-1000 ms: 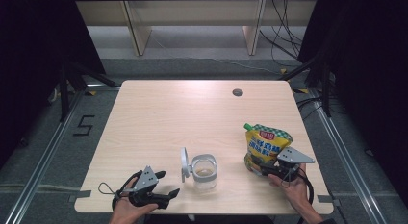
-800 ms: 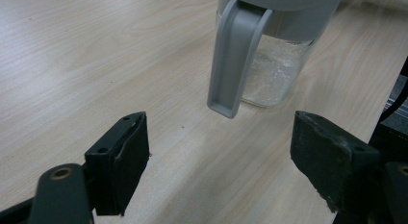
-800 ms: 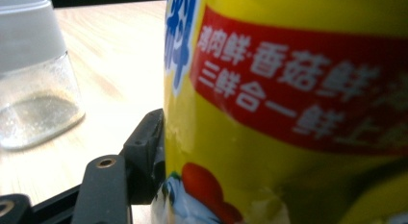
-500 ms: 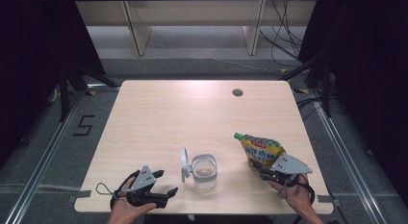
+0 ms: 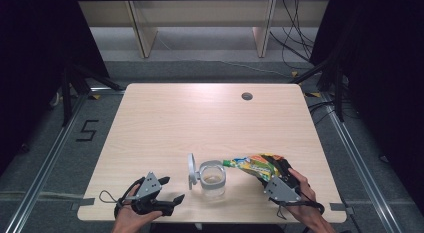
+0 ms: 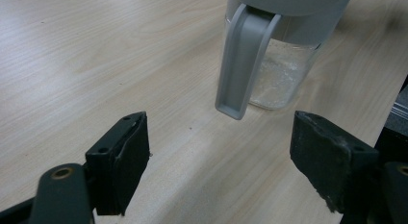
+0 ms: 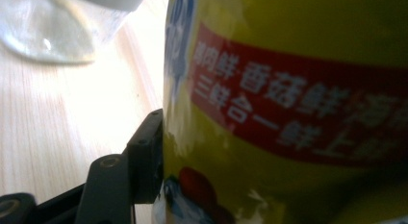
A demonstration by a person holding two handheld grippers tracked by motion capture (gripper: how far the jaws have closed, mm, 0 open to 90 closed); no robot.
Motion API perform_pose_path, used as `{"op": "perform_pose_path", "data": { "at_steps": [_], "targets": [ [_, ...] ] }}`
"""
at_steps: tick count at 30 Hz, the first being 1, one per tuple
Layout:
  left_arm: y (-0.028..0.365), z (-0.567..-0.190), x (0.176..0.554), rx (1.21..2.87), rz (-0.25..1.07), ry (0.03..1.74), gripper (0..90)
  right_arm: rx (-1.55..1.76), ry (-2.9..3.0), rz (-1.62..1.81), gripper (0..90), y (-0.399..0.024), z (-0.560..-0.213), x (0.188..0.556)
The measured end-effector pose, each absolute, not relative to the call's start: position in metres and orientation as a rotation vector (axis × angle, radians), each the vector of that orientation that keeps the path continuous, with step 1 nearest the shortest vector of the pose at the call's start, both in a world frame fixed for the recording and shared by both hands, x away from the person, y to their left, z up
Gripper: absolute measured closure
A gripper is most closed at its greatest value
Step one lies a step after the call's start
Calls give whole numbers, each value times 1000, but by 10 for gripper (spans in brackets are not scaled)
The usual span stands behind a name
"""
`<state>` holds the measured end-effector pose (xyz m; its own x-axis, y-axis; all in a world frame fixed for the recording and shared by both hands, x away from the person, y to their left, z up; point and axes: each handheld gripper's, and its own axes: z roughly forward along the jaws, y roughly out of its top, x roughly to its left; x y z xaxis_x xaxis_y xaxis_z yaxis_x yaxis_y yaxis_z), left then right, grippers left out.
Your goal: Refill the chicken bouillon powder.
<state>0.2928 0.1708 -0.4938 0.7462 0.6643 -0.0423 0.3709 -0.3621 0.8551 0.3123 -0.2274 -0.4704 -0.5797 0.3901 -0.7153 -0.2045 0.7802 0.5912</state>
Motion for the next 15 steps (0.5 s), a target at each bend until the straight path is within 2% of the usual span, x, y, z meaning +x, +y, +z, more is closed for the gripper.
{"op": "perform_pose_path", "data": {
  "at_steps": [15],
  "targets": [
    [171, -495, 292, 1990, 392, 781, 211, -94, 1941, 501, 409, -205, -471, 308]
  ]
}}
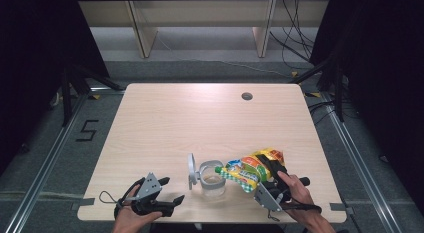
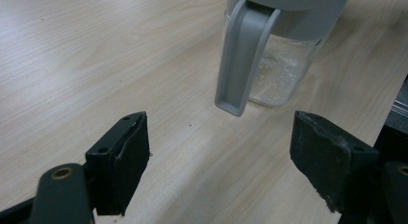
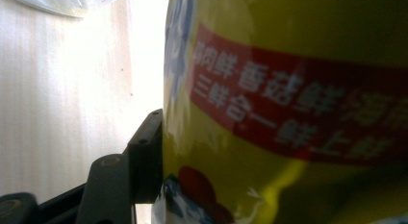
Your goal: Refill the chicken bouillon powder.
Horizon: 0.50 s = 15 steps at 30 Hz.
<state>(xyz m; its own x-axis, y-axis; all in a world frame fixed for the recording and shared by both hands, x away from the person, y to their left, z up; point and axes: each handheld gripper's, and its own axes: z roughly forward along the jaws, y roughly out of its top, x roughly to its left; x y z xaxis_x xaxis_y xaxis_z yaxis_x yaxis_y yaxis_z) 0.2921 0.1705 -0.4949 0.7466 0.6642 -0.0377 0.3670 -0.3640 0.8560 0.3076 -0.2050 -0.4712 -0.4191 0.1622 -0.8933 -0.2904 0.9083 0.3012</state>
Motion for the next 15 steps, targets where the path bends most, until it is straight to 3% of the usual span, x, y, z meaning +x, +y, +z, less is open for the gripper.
{"op": "perform_pose_path", "data": {
  "at_steps": [15],
  "targets": [
    [170, -495, 292, 2000, 394, 785, 212, -334, 1775, 226, 412, -197, -463, 305]
  ]
}}
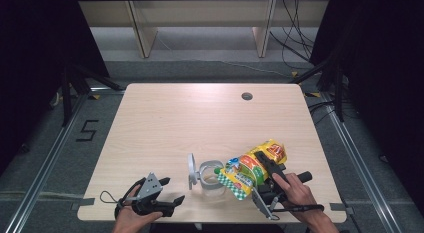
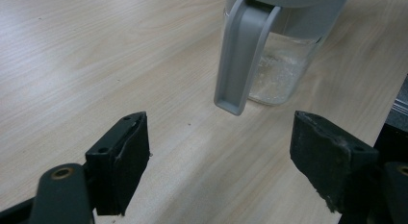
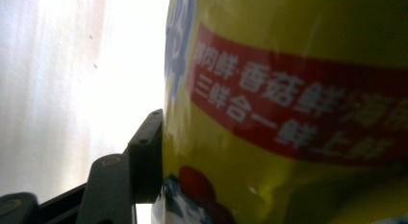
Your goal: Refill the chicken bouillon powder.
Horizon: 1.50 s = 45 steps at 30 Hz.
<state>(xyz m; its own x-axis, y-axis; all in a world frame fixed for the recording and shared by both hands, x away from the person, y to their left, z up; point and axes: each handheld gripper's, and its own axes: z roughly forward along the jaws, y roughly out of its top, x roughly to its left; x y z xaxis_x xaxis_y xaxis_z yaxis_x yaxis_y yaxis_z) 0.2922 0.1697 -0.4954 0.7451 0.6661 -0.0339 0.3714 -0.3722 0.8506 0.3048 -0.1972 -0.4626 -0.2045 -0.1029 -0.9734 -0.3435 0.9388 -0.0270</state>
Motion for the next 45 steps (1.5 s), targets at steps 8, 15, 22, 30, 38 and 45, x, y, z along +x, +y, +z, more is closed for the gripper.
{"op": "perform_pose_path", "data": {
  "at_steps": [8, 15, 22, 30, 38, 45],
  "targets": [
    [168, -497, 291, 1986, 371, 806, 211, -427, 1713, 200, 416, -193, -460, 308],
    [168, -497, 292, 1985, 371, 802, 212, -453, 1689, 140, 416, -189, -458, 307],
    [167, -498, 292, 1960, 367, 800, 212, -499, 1642, 100, 418, -184, -453, 306],
    [169, -496, 292, 1996, 385, 797, 211, -538, 1630, 79, 421, -179, -454, 303],
    [169, -497, 291, 1989, 380, 810, 212, -546, 1620, 64, 421, -179, -454, 303],
    [169, -496, 291, 1995, 381, 804, 211, -570, 1594, 57, 421, -179, -449, 303]
  ]
}}
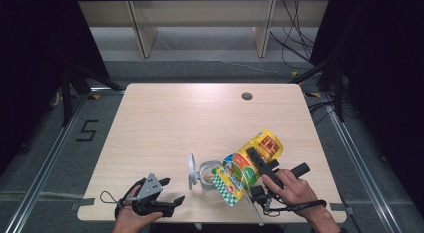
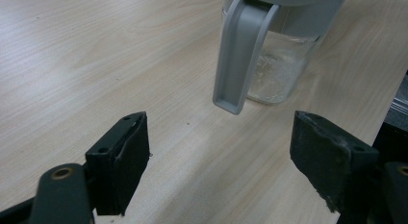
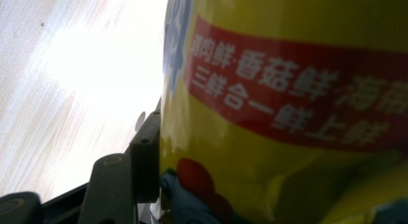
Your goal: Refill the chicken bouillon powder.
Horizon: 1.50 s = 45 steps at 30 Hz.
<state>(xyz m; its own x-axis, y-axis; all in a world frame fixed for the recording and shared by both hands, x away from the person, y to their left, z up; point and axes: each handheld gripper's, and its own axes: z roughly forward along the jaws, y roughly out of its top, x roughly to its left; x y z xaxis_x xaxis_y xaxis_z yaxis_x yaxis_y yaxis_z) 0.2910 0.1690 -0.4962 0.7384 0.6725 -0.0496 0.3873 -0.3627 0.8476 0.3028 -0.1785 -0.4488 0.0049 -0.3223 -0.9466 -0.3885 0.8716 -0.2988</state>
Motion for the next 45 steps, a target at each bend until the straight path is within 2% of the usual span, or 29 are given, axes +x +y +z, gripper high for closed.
{"op": "perform_pose_path", "data": {
  "at_steps": [45],
  "targets": [
    [170, -496, 291, 2011, 391, 776, 211, -606, 1565, -26, 422, -182, -447, 300]
  ]
}}
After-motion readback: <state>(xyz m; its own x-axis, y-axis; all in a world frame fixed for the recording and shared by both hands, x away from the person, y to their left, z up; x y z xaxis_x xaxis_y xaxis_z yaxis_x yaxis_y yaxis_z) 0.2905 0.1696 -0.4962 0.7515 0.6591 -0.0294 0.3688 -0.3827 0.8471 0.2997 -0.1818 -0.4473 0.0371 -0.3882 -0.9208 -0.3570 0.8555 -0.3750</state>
